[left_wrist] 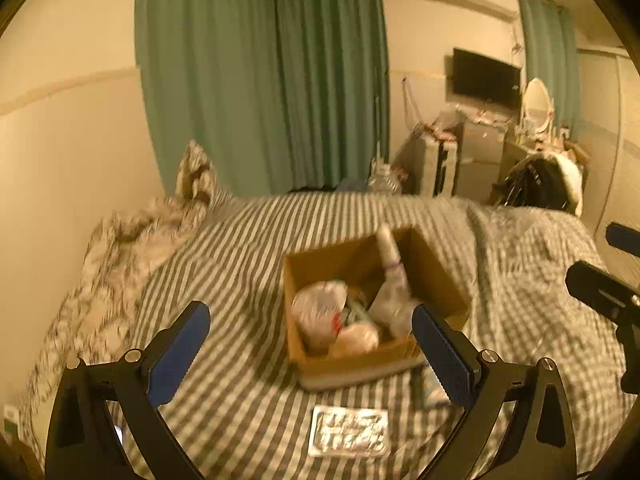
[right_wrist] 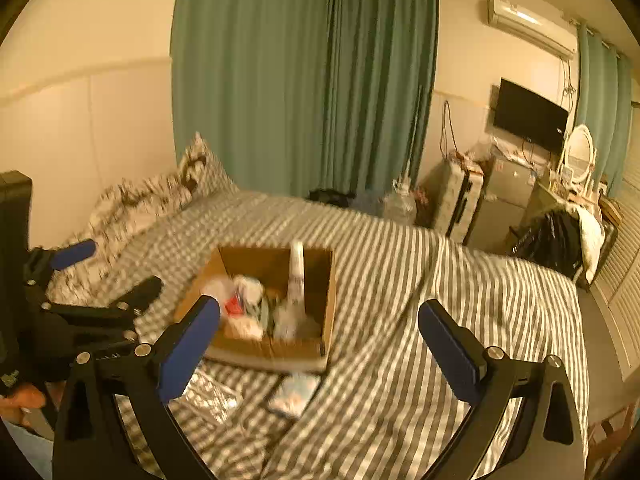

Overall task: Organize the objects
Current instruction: 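Place the figure into the box with left tool while right tool places the tube in, then grasp the silver blister pack with the left tool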

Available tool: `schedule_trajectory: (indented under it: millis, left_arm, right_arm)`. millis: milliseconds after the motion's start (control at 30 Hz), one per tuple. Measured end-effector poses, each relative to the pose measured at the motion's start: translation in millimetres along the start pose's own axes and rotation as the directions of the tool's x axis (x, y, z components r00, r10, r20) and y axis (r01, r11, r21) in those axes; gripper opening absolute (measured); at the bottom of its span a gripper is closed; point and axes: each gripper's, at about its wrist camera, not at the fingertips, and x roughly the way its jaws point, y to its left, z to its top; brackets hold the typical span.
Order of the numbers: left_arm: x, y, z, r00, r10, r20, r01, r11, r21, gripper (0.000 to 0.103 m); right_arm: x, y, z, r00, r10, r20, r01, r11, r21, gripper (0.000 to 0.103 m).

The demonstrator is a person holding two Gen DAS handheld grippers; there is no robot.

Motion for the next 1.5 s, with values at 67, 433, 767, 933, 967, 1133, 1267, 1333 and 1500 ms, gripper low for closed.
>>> schedule_trajectory:
  millis: [67, 433, 767, 933, 967, 1133, 1267, 1333, 1500]
  left_arm:
    - [11, 2, -20, 0.999, 0.003, -0.044, -0.004, 1.000, -0.022, 0.103]
    - [84, -14, -125, 0.953, 0.000, -0.304, -0.002, 1.000, -0.005, 0.103]
    - [121, -53, -161, 0.906, -0.031, -0.422, 0.077, 0.993, 0.091, 0.103]
    - [143, -50, -158, 0.895, -0.048, -0.444, 0.075, 0.996, 0.044, 0.103]
    - [146, -49, -158, 0.894, -0.053, -0.446, 0.079, 0.996, 0.039, 0.103]
    - [147, -50, -159, 0.895, -0.088, -0.438, 0.110, 0.994, 0.026, 0.103]
    - [128, -39, -153, 0.900, -0.114, -0.420, 0.115, 0.993, -0.023, 0.102]
    - [112, -32, -144, 0.917, -0.108, -0.385, 0.106, 0.994, -0.027, 0.102]
    - [85, -2, -119, 0.956, -0.012, -0.292, 0.012, 1.000, -0.002, 0.102]
  right_arm:
    - [15, 2, -19, 0.999, -0.001, -0.034, 0.001, 1.000, 0.002, 0.100]
    - [102, -2, -102, 0.975, -0.012, -0.224, 0.021, 0.999, 0.037, 0.100]
    - [120, -1, -125, 0.957, 0.010, -0.289, 0.002, 0.999, 0.041, 0.100]
    - [123, -1, -128, 0.952, 0.007, -0.306, 0.006, 0.999, 0.044, 0.100]
    - [124, -1, -129, 0.951, 0.005, -0.309, 0.009, 0.999, 0.045, 0.100]
    - [127, 1, -130, 0.948, -0.007, -0.317, 0.021, 0.999, 0.040, 0.100]
    - [126, 6, -128, 0.950, -0.011, -0.311, 0.019, 1.000, 0.023, 0.100]
    - [126, 9, -126, 0.951, -0.009, -0.308, 0.015, 1.000, 0.016, 0.100]
    - [136, 20, -112, 0.953, 0.025, -0.303, -0.021, 1.000, 0.015, 0.100]
